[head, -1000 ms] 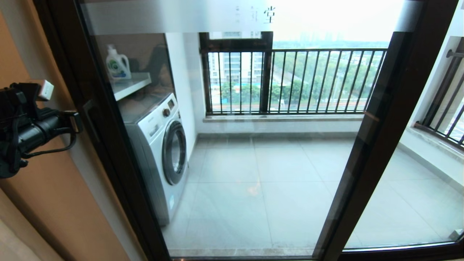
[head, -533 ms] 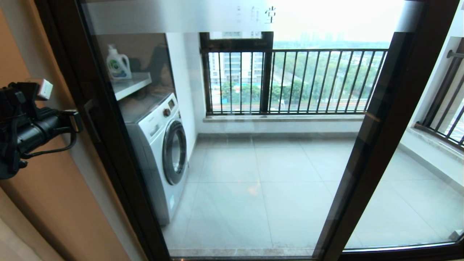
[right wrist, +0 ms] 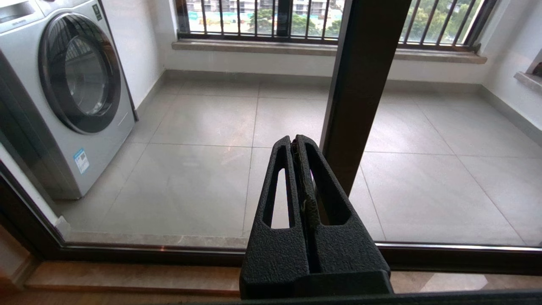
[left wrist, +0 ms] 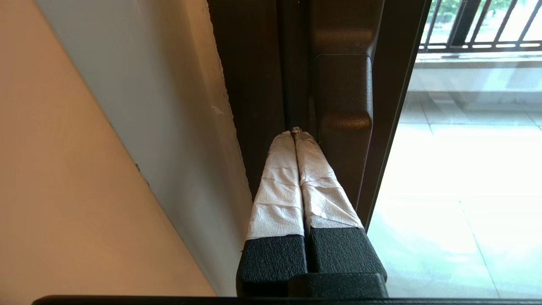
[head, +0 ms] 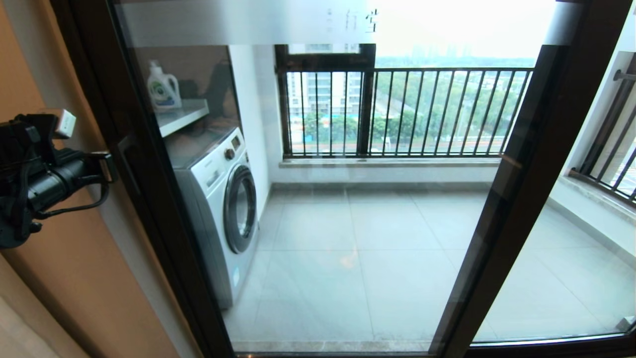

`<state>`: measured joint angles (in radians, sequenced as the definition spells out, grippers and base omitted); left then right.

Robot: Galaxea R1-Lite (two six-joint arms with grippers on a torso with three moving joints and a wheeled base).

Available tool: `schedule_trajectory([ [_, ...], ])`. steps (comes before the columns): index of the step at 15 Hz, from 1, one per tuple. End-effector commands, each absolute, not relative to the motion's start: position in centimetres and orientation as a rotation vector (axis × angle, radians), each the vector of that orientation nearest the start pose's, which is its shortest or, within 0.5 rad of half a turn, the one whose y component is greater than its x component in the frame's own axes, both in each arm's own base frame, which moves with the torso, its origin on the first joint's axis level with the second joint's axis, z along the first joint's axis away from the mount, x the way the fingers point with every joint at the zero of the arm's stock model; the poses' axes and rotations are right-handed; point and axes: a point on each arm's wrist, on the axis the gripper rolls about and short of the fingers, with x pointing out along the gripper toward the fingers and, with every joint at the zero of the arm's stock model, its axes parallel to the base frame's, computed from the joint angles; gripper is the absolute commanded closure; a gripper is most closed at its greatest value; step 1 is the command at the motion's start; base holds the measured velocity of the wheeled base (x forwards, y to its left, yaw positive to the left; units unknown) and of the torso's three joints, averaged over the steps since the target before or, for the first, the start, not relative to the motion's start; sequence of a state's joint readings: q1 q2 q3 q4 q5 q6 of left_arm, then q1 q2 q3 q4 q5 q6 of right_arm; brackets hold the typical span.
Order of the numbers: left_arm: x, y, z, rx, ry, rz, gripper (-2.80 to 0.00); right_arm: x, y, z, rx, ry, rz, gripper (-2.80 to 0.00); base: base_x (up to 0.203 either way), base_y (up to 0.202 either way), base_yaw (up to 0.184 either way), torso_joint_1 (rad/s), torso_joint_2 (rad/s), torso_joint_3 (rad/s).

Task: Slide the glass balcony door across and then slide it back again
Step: Open the slid door

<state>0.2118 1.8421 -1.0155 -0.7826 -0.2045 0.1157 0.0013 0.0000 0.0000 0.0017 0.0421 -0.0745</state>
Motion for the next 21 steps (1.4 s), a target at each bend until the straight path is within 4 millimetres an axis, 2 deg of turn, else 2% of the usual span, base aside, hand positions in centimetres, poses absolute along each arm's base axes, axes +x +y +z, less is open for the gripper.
schedule_trajectory([
  [1, 34.9, 6.9, 20.8, 0.109, 0.036, -0.007, 0.00, -2.3, 0.1, 7.4, -0.075, 0.001, 0.045, 0.00, 0.000, 0.000, 0.000, 0.000, 0.00, 0.000],
  [14, 34.8, 5.6, 21.1, 0.109, 0.029, -0.033, 0.00, -2.3, 0.1, 7.4, -0.075, 0.001, 0.045, 0.00, 0.000, 0.000, 0.000, 0.000, 0.00, 0.000],
  [21, 34.7, 4.3, 21.0, 0.104, 0.033, -0.068, 0.00, -2.3, 0.1, 7.4, -0.075, 0.001, 0.045, 0.00, 0.000, 0.000, 0.000, 0.000, 0.00, 0.000],
])
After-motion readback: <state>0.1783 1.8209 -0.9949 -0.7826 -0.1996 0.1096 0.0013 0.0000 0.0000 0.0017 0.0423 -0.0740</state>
